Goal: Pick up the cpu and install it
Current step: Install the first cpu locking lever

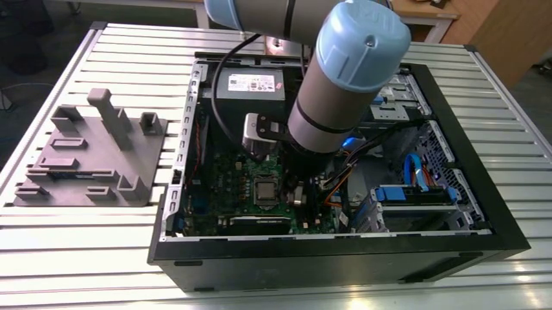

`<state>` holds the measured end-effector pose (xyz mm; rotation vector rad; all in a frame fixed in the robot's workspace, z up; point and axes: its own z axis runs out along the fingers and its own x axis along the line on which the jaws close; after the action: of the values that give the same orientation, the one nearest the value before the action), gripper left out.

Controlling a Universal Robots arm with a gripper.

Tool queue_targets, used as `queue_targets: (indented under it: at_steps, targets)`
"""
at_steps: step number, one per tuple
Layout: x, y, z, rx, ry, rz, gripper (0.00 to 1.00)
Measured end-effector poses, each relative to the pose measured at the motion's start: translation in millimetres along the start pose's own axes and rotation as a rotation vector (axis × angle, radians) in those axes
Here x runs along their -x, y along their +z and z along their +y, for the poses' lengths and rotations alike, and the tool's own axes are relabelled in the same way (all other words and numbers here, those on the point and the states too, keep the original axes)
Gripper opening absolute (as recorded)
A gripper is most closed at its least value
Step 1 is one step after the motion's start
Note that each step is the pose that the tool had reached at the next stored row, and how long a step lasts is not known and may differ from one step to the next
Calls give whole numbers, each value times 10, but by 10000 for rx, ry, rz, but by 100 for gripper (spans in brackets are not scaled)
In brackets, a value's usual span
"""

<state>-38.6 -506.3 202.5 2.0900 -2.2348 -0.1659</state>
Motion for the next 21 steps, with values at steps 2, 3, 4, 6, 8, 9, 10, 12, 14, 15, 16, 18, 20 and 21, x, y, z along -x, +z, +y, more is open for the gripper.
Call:
queue_targets:
  at_steps: [2,3,4,6,8,9,10,12,14,15,16,18,20,21]
  targets:
    - [-18,4,-1,1,-69,12,10]
    - [-25,8,-2,1,-110,17,10]
    - [-27,15,-3,0,-152,22,10]
    - [-28,27,-5,-1,-255,24,10]
    - [-28,36,-6,-2,-365,24,10]
    - [-28,41,-7,-5,-408,28,10]
    - [-29,47,-7,-8,-443,30,10]
    - [-30,56,-8,-8,-488,36,10]
    - [-30,60,-8,-8,-501,37,10]
    - [-30,64,-9,-8,-507,36,10]
    - [-31,67,-9,-8,-513,35,10]
    - [-31,75,-10,-7,-526,37,10]
    - [-31,86,-12,-7,-535,37,10]
    - [-31,91,-12,-7,-540,38,10]
